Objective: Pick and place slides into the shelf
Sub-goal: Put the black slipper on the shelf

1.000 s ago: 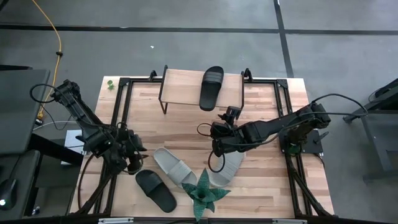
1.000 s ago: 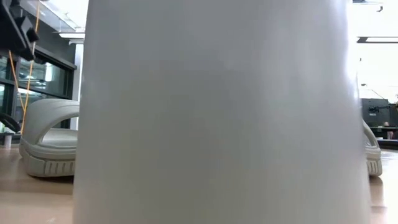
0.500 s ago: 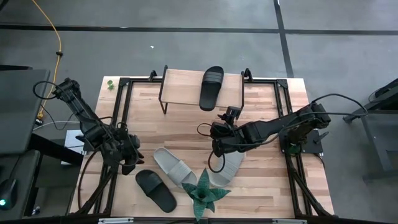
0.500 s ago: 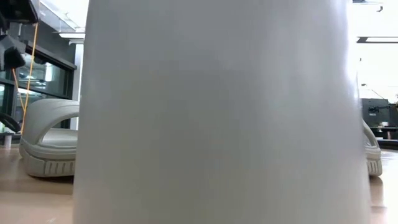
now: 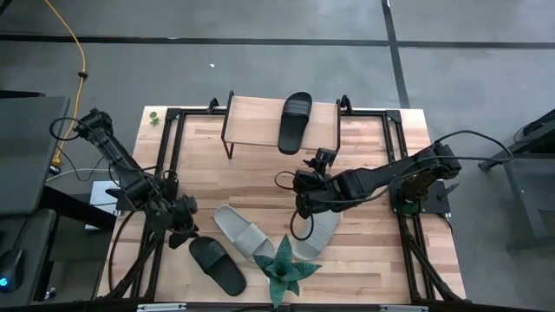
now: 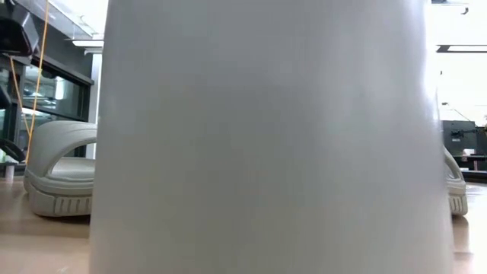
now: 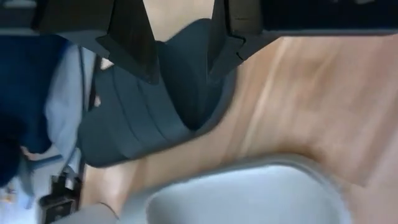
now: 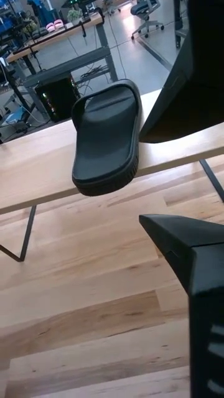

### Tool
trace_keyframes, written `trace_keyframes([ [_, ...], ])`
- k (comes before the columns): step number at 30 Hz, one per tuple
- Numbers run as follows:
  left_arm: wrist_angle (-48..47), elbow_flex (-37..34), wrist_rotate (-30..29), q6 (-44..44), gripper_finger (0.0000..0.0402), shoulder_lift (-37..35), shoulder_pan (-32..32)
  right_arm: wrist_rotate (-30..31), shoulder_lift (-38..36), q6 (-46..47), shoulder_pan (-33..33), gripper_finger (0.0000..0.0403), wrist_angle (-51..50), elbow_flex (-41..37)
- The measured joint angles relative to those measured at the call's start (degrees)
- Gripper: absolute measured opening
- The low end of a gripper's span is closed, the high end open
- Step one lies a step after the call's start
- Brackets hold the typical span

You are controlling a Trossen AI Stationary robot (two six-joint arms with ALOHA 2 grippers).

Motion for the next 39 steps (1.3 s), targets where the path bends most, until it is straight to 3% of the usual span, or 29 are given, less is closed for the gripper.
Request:
trace_keyframes([
  [23,20.43,-11.72,5.59,-2.72,0.0125,-0.30,0.02,0.00,0.00,0.44,0.00,0.0190,0.02,0.00],
  [39,24.73,-12.12,5.29,-2.30,0.0125,-0.17,0.02,0.00,0.00,0.87,0.00,0.0190,0.04,0.00],
])
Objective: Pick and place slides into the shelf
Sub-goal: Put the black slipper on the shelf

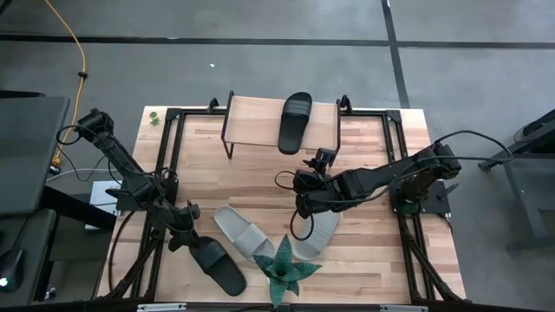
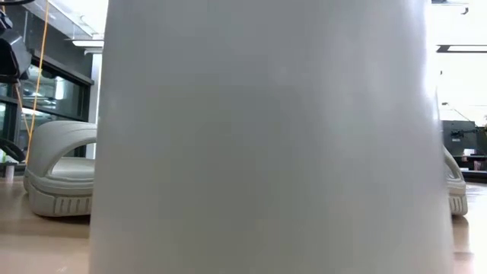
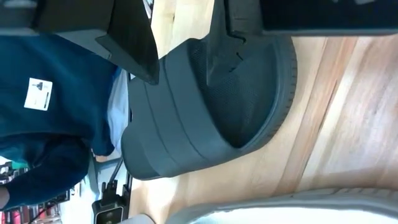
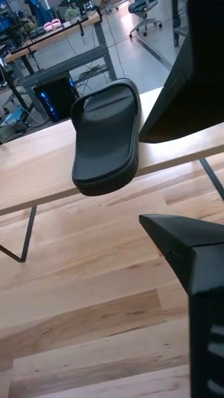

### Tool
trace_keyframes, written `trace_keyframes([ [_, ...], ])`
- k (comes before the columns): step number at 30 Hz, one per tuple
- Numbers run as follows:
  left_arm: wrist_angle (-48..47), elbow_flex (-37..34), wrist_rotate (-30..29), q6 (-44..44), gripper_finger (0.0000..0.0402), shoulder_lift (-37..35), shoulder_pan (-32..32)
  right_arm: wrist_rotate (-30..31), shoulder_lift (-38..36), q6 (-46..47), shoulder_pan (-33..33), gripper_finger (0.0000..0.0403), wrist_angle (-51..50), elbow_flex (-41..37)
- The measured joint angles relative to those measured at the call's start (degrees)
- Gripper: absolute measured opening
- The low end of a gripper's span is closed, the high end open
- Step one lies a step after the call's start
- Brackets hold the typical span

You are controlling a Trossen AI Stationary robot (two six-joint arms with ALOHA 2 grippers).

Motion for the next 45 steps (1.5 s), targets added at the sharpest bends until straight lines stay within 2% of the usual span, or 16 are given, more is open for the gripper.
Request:
trace_keyframes([
  [7,-0.06,0.00,-1.53,0.07,0.0125,0.00,0.00,0.02,0.00,0.00,0.00,0.0190,-0.02,0.00],
  [14,2.59,-2.90,-1.90,-1.23,0.0125,0.00,0.00,0.00,0.00,0.00,0.01,0.0190,-0.01,0.00],
  [20,13.05,-4.83,-1.88,0.98,0.0125,-0.02,0.00,0.02,0.00,0.00,0.00,0.0190,0.10,0.00],
  [25,10.30,-4.90,-2.21,0.89,0.0125,0.04,0.00,0.02,0.00,0.00,0.00,0.0190,0.44,0.00],
  [32,11.71,-4.92,-2.57,-0.45,0.0125,5.12,0.00,0.02,0.00,0.00,0.00,0.0190,0.46,0.00],
  [35,15.21,-4.92,-0.54,-0.41,0.0125,7.75,0.00,0.00,0.00,0.02,0.00,0.0190,0.50,0.00],
  [39,18.79,-4.92,-0.66,0.05,0.0125,9.63,0.00,0.00,0.00,0.00,0.00,0.0190,0.84,0.00],
  [45,19.41,-4.92,-0.80,0.54,0.0125,11.91,0.00,-0.68,0.00,0.00,0.00,0.0190,0.96,0.00],
])
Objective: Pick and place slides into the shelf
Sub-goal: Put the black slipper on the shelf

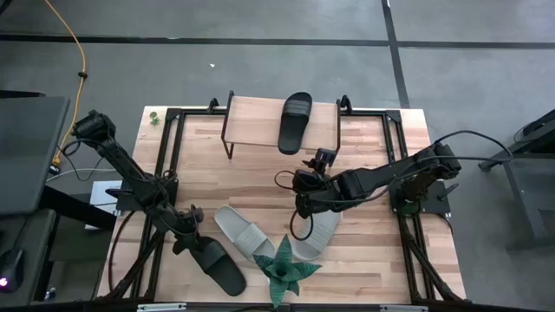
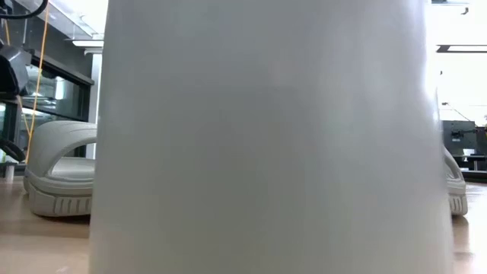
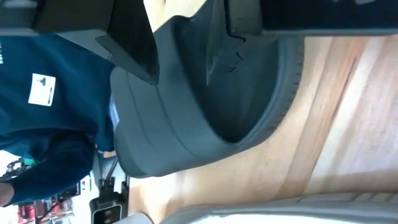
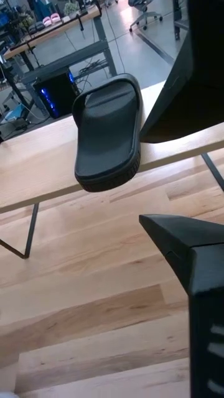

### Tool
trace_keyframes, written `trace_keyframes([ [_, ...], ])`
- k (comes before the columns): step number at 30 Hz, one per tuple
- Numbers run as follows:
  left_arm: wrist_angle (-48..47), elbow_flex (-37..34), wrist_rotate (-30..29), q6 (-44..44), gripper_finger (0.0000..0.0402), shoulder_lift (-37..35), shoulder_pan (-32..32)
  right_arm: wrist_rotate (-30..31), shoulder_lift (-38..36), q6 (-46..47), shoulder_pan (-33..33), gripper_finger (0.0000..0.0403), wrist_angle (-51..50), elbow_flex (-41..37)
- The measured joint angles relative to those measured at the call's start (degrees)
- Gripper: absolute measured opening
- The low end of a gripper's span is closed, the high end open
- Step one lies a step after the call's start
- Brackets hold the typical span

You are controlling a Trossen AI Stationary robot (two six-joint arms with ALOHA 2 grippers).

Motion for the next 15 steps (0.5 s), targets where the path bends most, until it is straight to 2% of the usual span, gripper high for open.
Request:
trace_keyframes([
  [15,5.52,0.00,0.01,0.16,0.0125,5.30,0.00,-0.14,0.02,-0.01,0.00,0.0190,0.27,0.00],
])
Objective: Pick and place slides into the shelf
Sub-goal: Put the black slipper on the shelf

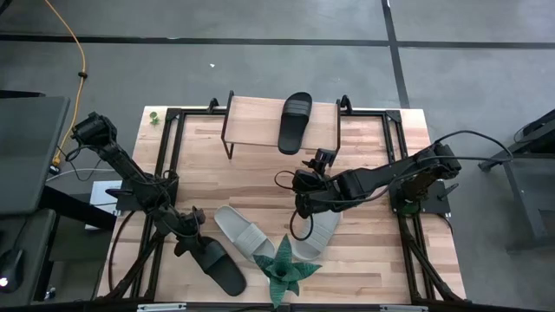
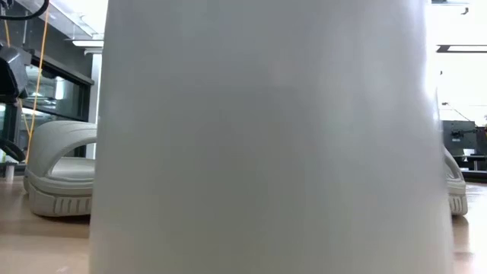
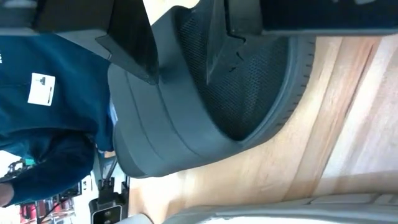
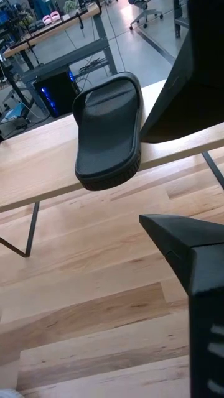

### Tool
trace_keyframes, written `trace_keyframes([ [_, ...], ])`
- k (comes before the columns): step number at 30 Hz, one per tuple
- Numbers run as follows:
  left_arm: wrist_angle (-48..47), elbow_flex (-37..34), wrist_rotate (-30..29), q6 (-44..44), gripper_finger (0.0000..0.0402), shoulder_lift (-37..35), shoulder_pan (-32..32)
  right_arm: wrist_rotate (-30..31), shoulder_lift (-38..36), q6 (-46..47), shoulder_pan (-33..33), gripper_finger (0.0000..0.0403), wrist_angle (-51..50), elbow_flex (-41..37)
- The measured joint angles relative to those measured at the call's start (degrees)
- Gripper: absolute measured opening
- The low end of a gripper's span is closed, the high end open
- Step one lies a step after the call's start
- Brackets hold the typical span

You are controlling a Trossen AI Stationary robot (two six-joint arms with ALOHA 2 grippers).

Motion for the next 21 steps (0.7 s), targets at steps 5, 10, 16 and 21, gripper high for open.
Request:
trace_keyframes([
  [5,2.61,0.00,0.08,0.24,0.0125,0.47,0.00,-0.02,0.00,-0.43,0.00,0.0190,0.21,0.00],
  [10,3.43,0.00,0.04,0.30,0.0125,0.47,0.00,-0.02,0.00,-0.43,0.00,0.0190,0.37,0.00],
  [16,3.43,0.00,0.02,0.36,0.0125,0.47,0.00,-0.02,0.00,-0.43,0.00,0.0190,0.37,0.00],
  [21,3.43,0.00,-0.21,0.36,0.0125,0.47,0.00,-0.02,0.00,-0.43,0.00,0.0190,0.37,0.00],
])
